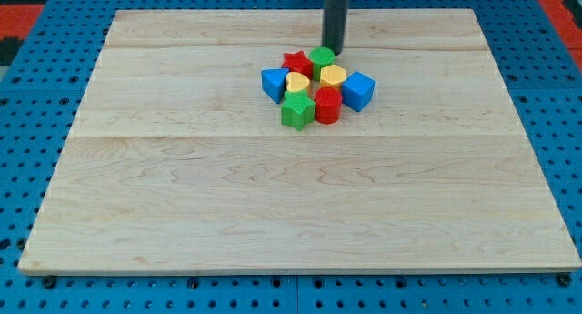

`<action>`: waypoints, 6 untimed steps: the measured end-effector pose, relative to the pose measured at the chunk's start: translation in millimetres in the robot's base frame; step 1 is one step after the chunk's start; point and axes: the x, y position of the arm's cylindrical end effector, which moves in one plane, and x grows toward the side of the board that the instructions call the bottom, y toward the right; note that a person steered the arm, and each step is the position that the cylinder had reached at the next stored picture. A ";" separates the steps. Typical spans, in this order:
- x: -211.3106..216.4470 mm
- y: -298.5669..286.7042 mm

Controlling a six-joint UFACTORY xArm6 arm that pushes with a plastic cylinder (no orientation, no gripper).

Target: Slide the green circle and the green star towards the bottom center

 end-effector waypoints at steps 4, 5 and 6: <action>45.4 -48.8; 81.5 3.2; 107.9 -4.9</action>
